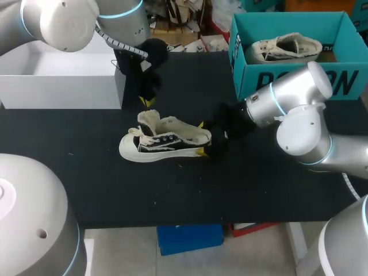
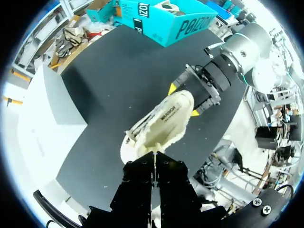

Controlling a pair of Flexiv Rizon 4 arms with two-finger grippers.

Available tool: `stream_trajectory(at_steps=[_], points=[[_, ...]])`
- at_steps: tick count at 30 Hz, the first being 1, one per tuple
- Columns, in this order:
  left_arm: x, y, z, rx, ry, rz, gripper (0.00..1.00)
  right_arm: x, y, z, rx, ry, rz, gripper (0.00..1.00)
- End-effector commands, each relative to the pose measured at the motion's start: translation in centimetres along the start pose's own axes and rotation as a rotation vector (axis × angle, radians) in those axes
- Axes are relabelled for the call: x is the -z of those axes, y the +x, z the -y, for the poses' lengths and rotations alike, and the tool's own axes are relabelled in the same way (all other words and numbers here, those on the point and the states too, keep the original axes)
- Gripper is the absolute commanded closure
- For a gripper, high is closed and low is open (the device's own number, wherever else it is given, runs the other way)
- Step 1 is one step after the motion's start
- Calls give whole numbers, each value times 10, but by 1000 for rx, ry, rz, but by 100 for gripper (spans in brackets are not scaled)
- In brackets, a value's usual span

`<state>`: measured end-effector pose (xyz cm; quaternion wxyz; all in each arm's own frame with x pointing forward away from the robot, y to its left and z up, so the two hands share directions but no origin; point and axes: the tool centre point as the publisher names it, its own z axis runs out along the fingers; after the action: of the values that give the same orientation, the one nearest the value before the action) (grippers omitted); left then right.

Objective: Take the shoe out of the shoebox, open the shoe tongue, remove and reinsert the insole, then place the shoe into the shoebox

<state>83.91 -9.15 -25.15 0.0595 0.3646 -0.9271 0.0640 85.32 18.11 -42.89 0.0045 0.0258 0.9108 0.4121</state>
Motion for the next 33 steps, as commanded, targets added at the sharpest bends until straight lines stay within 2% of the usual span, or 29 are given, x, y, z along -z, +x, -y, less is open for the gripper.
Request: stream_trajectory(at_steps=[1,17,25,30,33], points=[[-8,-4,13,-562,-303,-266,100,0,0,-1,-2,3,1,100],[-8,-4,13,-562,-303,-266,100,0,0,-1,-2,3,1,100],[-21,3,14,-643,-194,-259,100,0,0,-1,-2,3,1,100],[-25,10,14,-646,-93,-209,100,0,0,-1,-2,3,1,100],[-28,16,14,-663,-76,-211,100,0,0,-1,-2,3,1,100]])
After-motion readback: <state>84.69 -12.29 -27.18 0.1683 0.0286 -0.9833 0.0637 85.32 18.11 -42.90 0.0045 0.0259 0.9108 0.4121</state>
